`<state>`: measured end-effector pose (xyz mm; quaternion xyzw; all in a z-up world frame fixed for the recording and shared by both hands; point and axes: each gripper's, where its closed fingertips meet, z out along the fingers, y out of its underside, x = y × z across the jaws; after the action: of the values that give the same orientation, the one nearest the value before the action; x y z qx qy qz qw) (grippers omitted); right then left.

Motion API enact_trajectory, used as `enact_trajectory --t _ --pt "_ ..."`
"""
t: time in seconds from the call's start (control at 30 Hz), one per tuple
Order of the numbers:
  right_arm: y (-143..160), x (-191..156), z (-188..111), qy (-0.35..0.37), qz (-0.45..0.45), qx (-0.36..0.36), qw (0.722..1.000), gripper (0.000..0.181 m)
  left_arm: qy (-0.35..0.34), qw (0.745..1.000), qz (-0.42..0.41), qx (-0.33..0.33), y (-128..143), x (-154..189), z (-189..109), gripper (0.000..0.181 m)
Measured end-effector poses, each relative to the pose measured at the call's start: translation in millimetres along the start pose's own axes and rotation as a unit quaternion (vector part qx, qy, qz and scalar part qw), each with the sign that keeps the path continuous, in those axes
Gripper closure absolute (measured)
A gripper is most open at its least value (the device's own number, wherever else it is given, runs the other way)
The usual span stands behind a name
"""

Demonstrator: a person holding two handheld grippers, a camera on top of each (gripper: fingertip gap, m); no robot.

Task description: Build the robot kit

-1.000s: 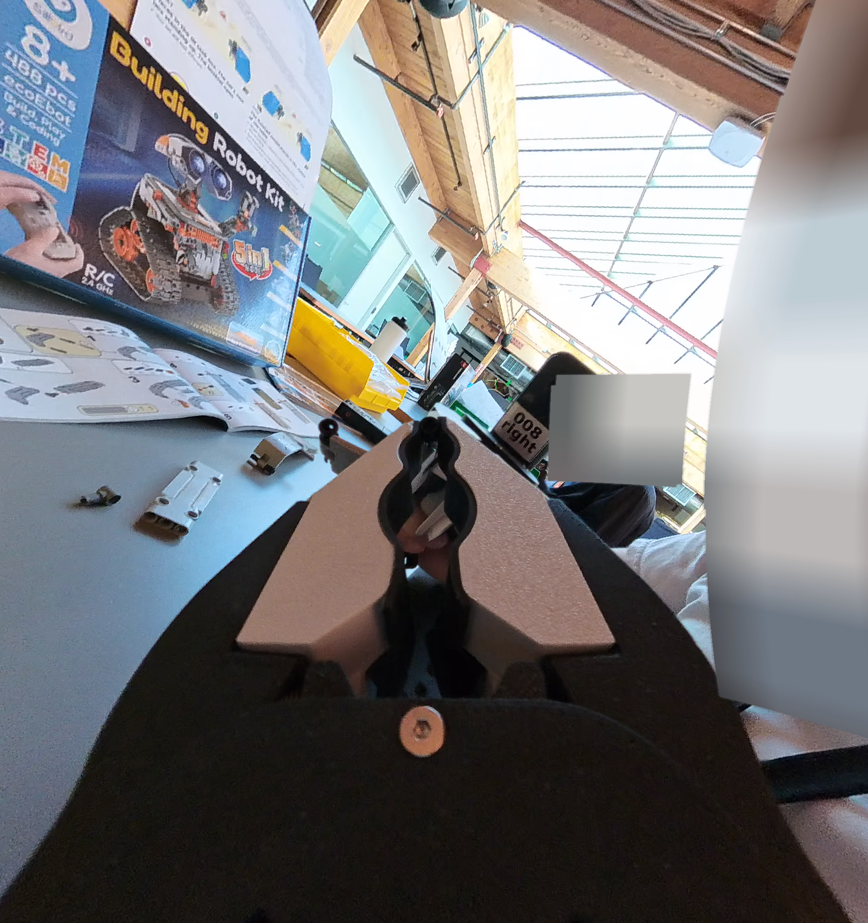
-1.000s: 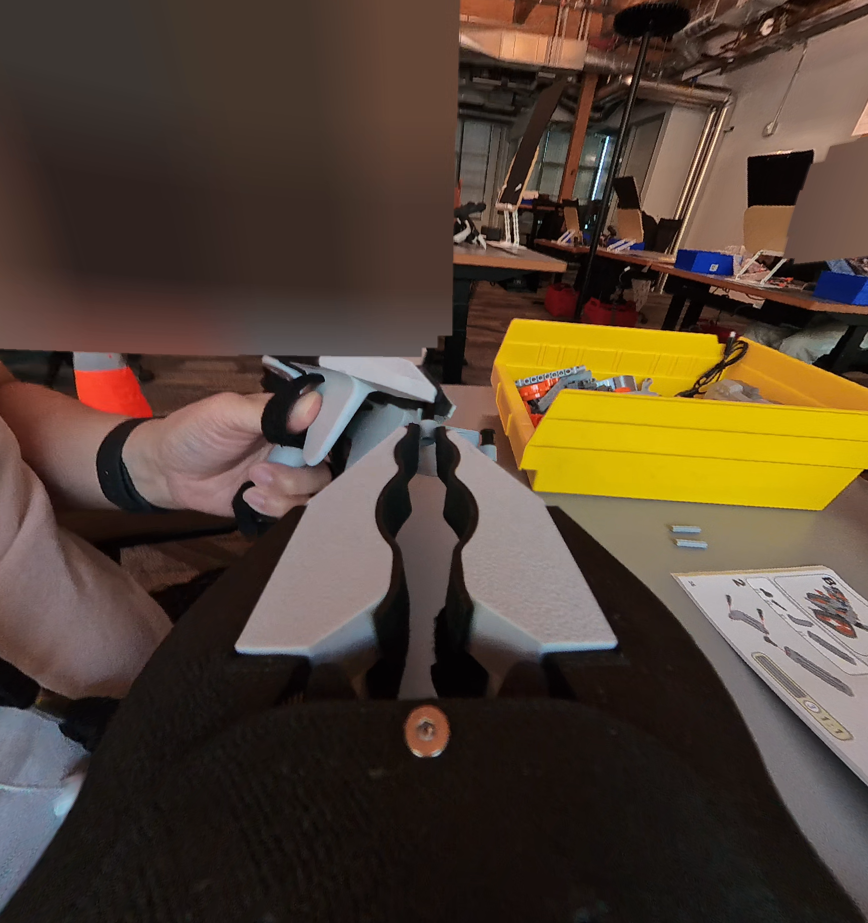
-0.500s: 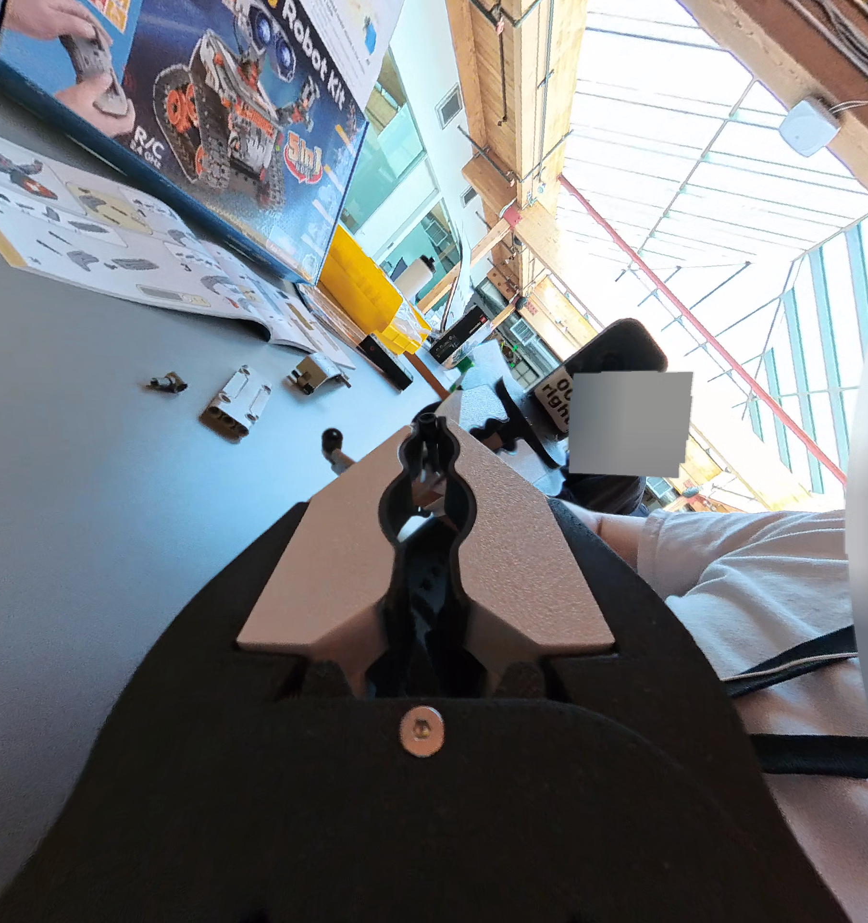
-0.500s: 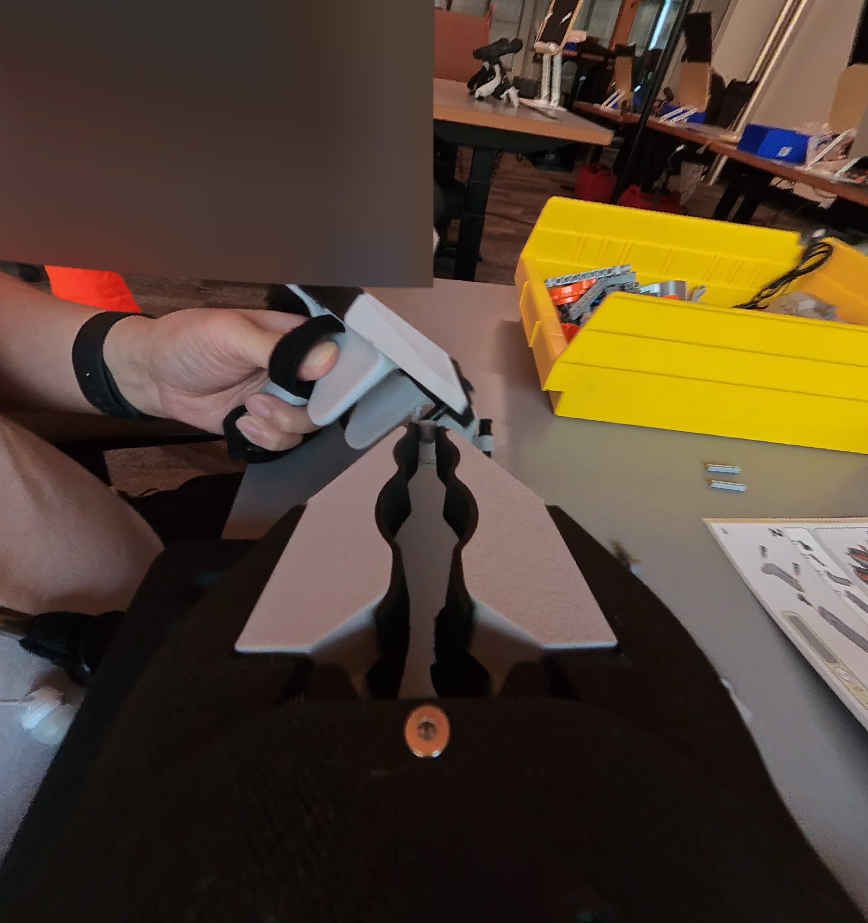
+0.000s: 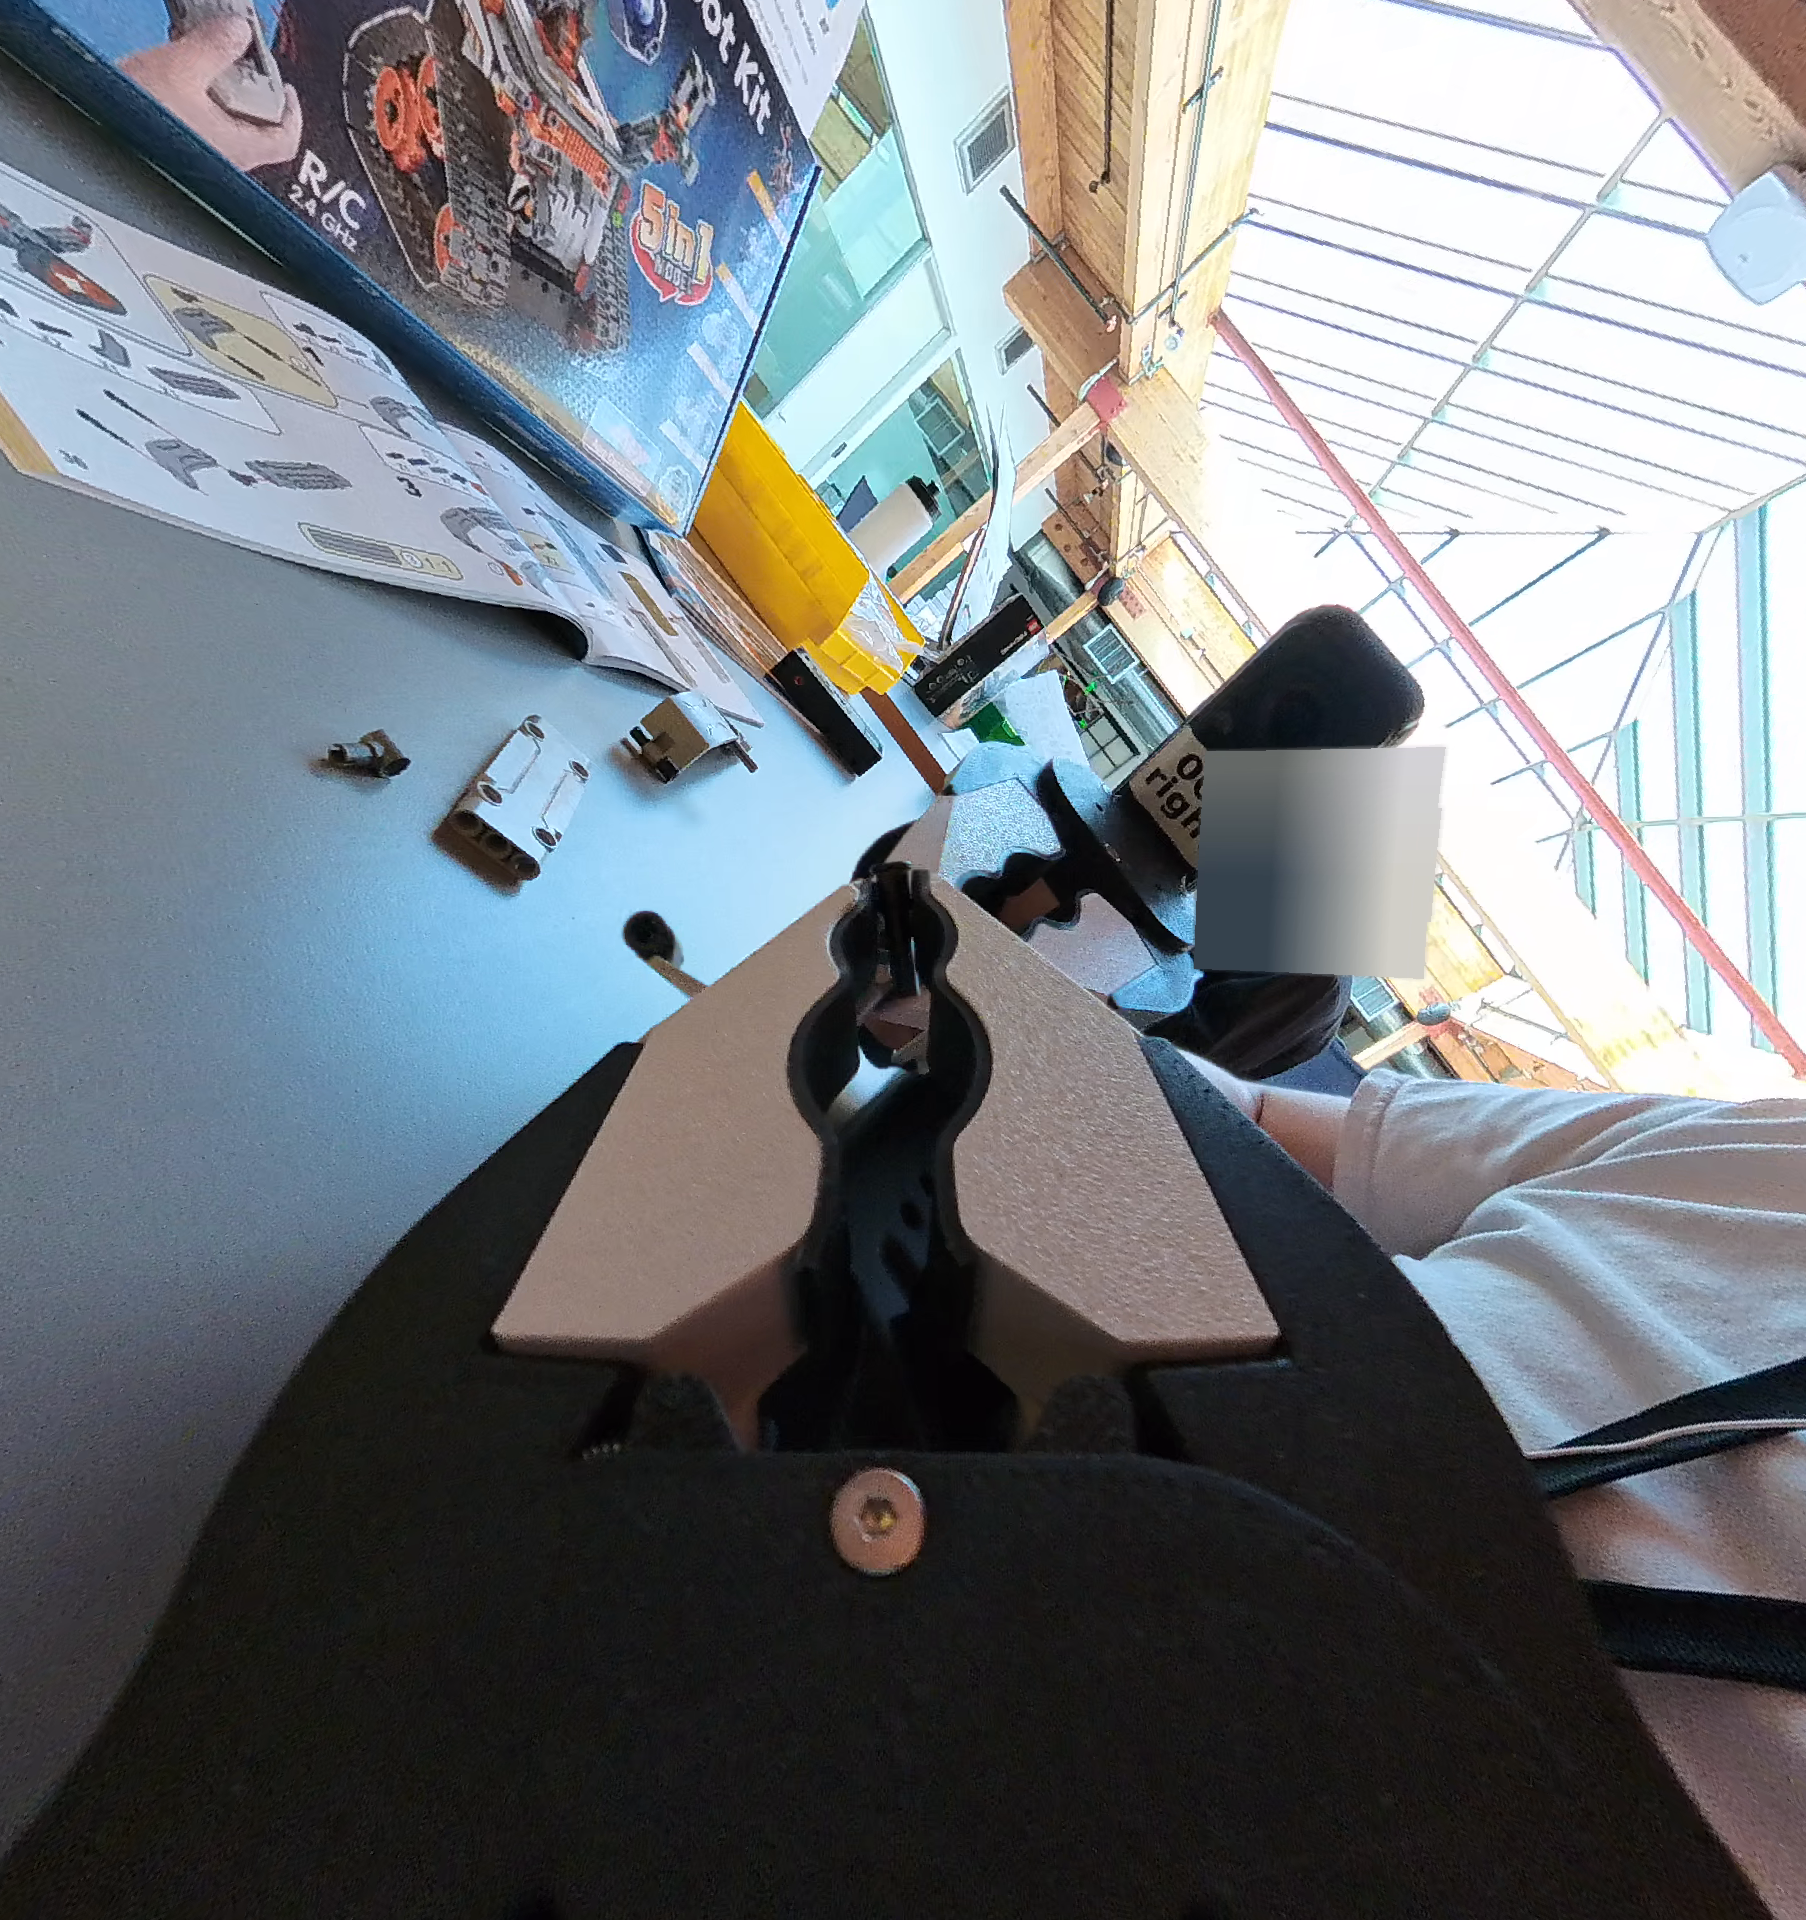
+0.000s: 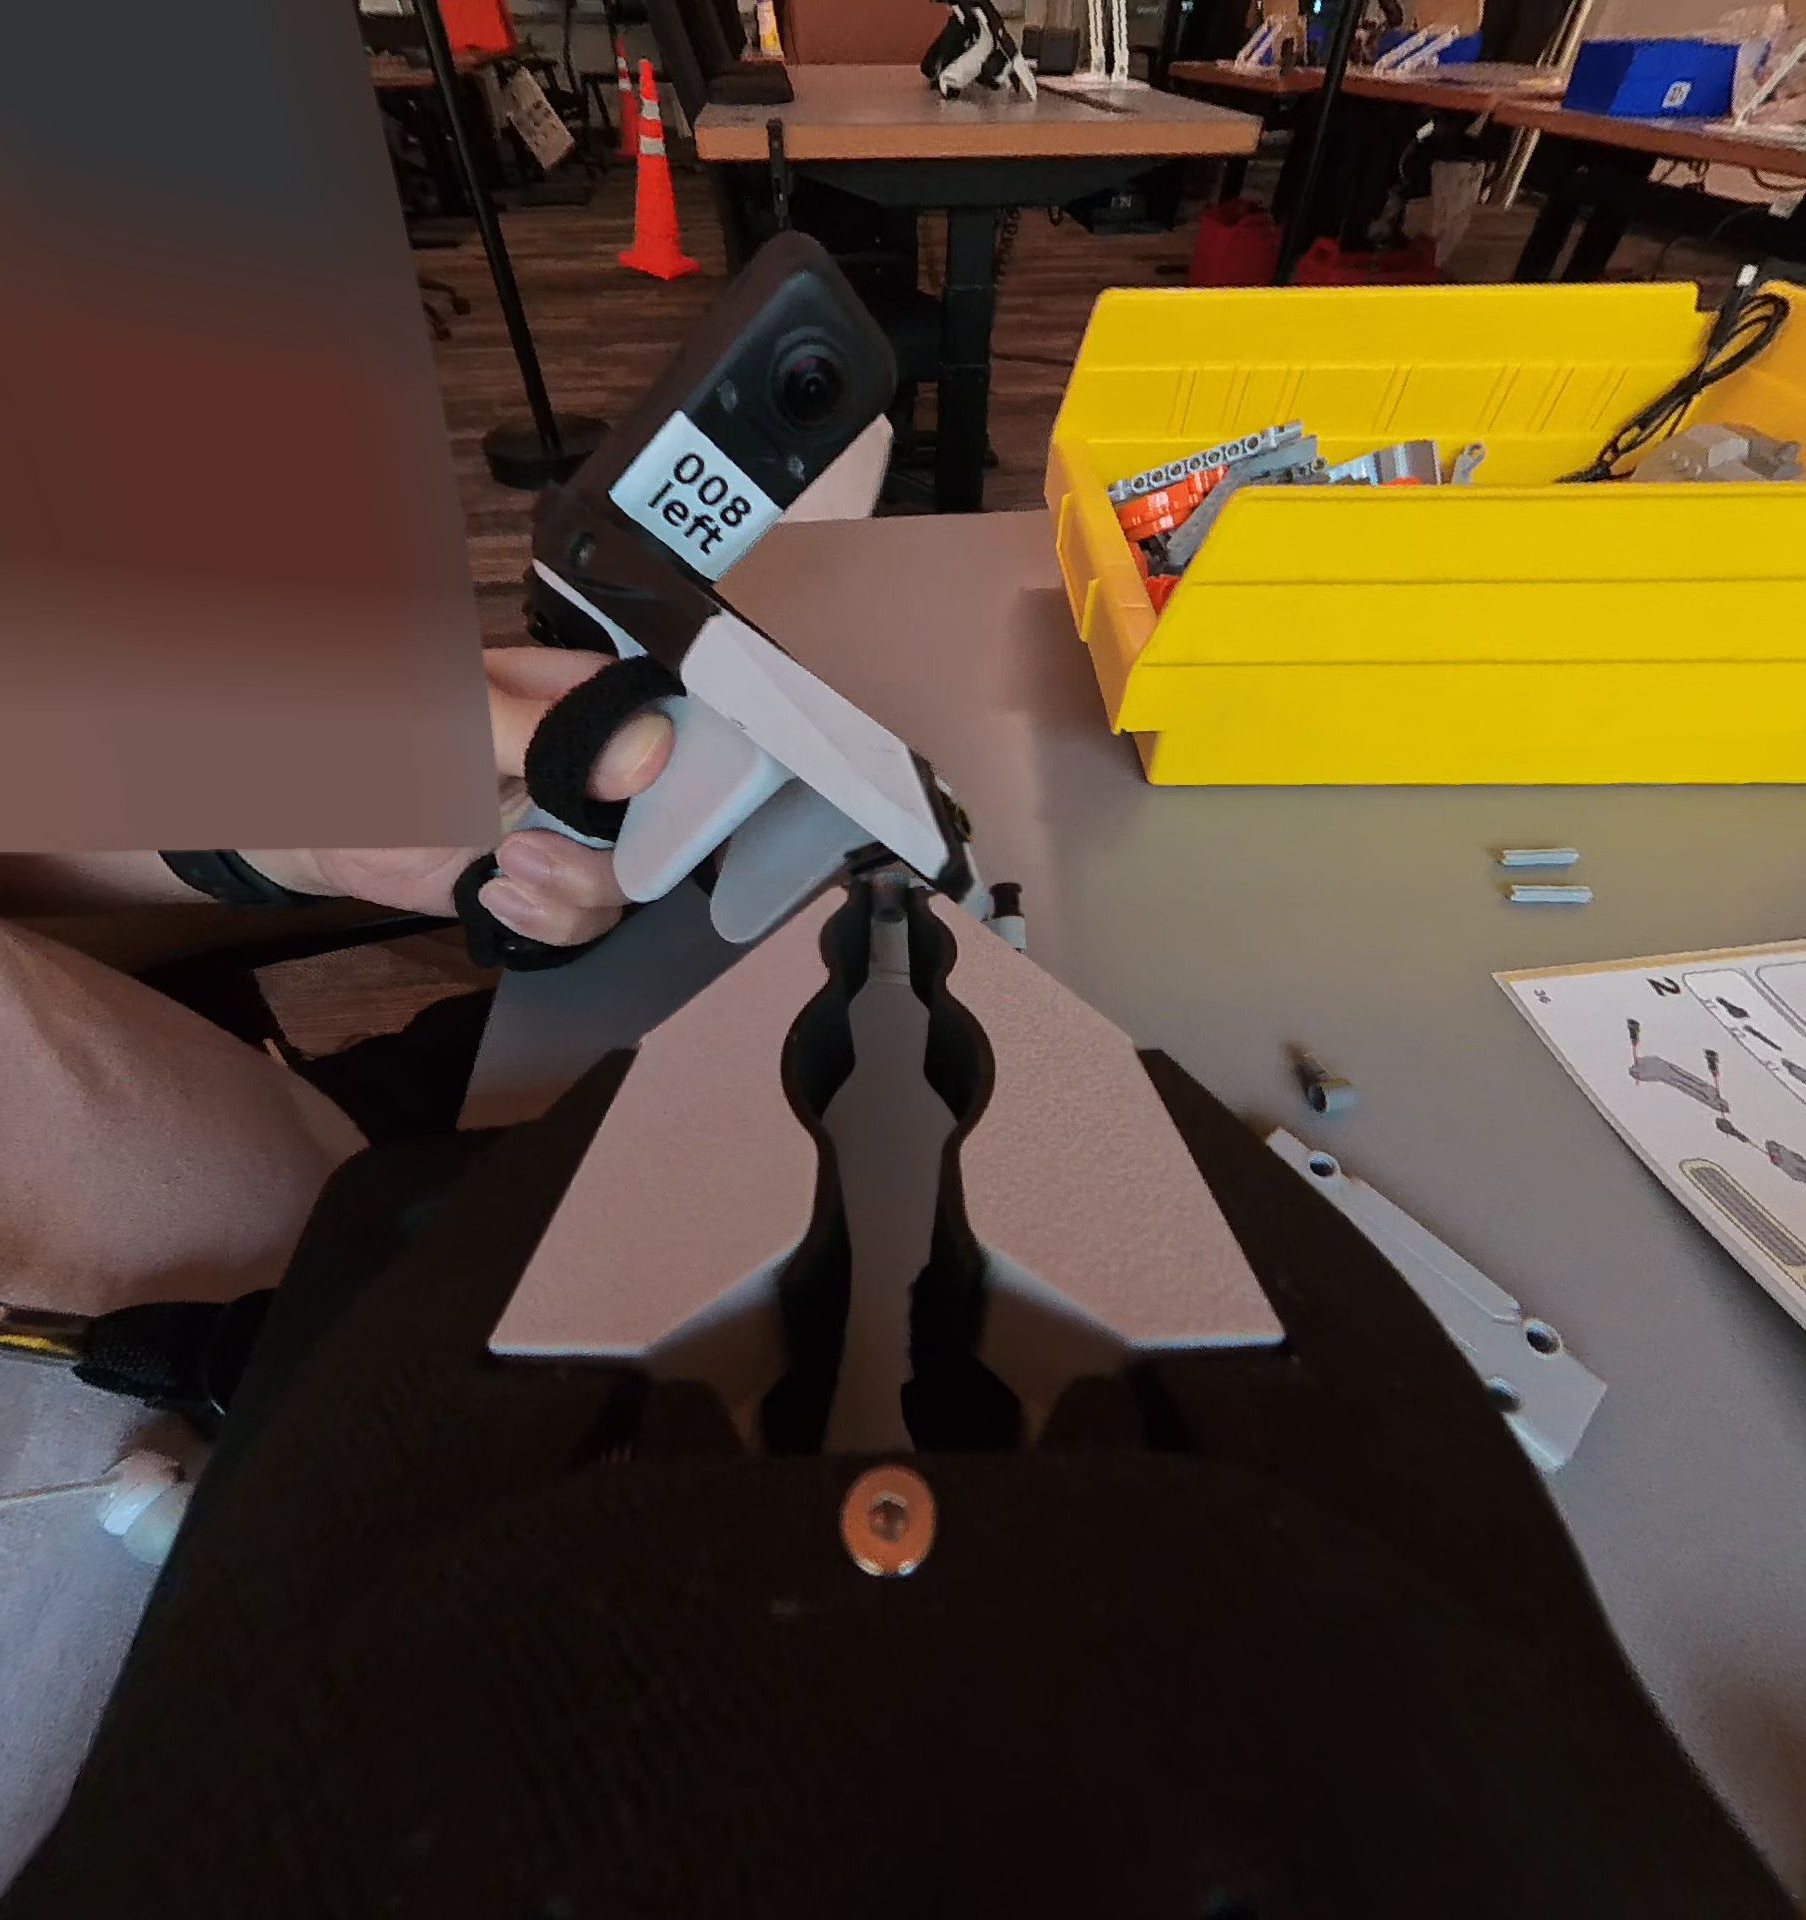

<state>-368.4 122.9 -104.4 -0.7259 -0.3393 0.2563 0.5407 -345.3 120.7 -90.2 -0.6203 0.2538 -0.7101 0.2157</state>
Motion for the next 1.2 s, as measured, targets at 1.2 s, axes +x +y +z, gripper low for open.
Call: enact_trajectory --t 1.2 --pt "-19.5 -8.1 -20.0 -0.075 0.027 0.026 0.997 0.18 0.047 0.991 0.128 0.008 -2.2 29.6 4.5 0.176"
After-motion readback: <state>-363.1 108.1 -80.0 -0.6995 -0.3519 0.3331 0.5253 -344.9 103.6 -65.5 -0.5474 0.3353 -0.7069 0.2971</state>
